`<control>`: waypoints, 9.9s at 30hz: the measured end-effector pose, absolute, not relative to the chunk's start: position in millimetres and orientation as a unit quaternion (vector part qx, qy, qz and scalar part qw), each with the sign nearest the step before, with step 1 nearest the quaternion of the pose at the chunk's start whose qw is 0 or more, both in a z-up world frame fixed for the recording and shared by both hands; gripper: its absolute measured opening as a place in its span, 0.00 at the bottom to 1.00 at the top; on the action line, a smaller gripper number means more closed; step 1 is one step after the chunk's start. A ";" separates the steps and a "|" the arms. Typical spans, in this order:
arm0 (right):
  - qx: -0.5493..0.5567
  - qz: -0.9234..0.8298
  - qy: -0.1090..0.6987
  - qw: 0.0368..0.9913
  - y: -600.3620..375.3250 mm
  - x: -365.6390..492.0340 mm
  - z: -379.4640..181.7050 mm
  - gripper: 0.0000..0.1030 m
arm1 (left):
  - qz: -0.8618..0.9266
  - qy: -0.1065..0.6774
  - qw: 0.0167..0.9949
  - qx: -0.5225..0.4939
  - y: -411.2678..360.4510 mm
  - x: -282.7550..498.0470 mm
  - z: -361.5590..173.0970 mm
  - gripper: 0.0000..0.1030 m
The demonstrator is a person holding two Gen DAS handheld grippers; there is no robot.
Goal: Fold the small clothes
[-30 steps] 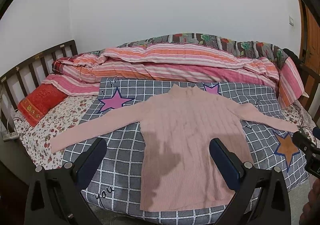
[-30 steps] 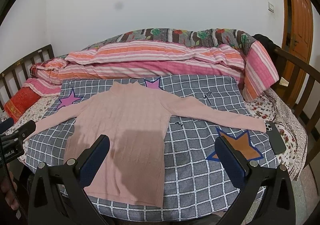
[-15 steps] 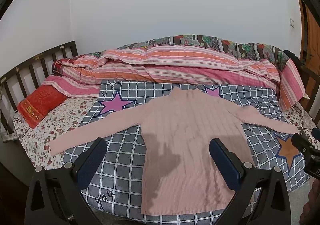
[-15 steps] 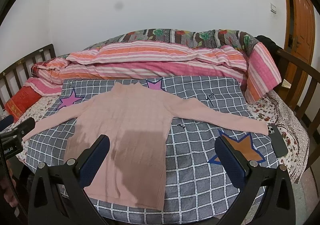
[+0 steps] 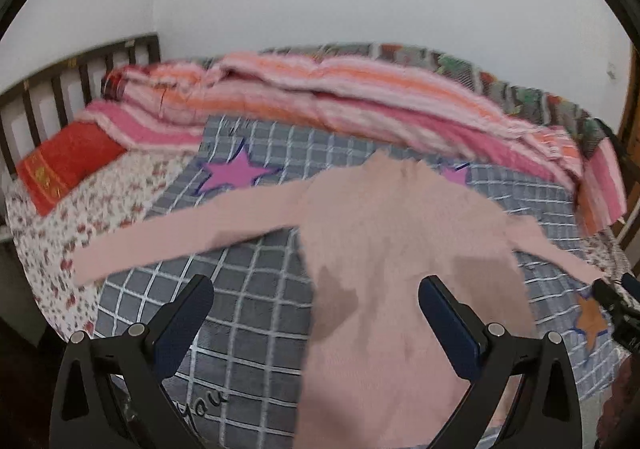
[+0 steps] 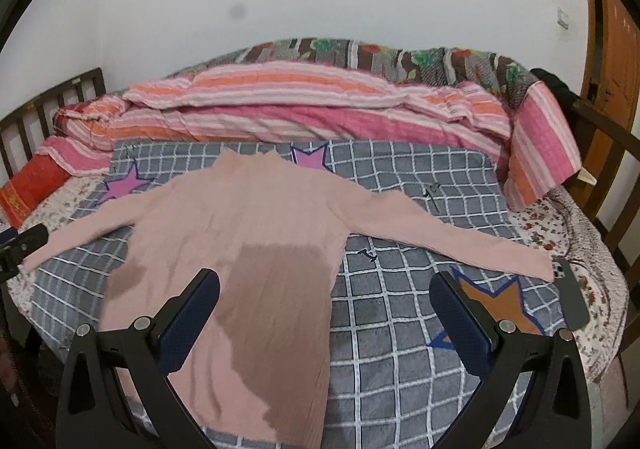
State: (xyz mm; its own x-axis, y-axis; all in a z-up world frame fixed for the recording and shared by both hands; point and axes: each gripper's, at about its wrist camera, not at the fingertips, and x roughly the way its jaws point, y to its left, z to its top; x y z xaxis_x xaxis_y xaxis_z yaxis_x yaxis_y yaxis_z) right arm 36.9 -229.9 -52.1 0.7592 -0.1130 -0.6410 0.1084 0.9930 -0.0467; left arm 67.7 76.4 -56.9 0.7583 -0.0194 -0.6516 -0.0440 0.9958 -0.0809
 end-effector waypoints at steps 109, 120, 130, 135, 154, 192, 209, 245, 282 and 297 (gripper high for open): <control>0.078 0.017 0.408 0.909 -298.8 239.6 -190.3 0.22 | -0.005 0.377 0.915 -0.144 78.6 292.7 -180.9 0.13; 0.063 0.000 0.425 0.903 -298.8 249.1 -196.6 0.16 | -0.014 0.376 0.923 -0.077 63.1 272.8 -168.8 0.23; 0.093 -0.065 0.390 0.914 -362.8 187.4 -171.1 0.37 | -0.048 0.363 0.929 -0.058 41.1 247.9 -156.6 0.24; 0.108 -0.103 0.386 0.910 -406.0 157.3 -158.8 0.56 | -0.057 0.347 0.932 -0.085 34.9 244.9 -149.4 0.67; 0.283 -0.144 0.377 0.870 -551.4 111.9 -196.3 0.57 | -0.020 0.315 0.946 -0.075 21.7 250.8 -145.0 0.67; -0.047 0.144 0.413 0.898 -55.2 300.1 -153.7 0.38 | 0.034 0.314 0.929 -0.190 180.5 224.4 -154.8 0.68; 0.046 0.004 0.398 0.916 -276.3 229.2 -167.1 0.64 | -0.045 0.362 0.922 -0.131 70.1 258.1 -163.3 0.68; 0.090 -0.007 0.430 0.898 -301.9 249.5 -199.4 0.56 | -0.045 0.367 0.924 -0.098 74.4 265.4 -180.9 0.23; 0.067 0.011 0.406 0.911 -270.7 0.7 -178.4 0.47 | -0.128 0.402 0.899 -0.120 100.3 36.4 -210.4 0.58; 0.077 0.058 0.430 0.898 -245.2 -2.4 -204.5 0.05 | -0.104 0.392 0.892 -0.201 108.7 30.3 -219.0 0.06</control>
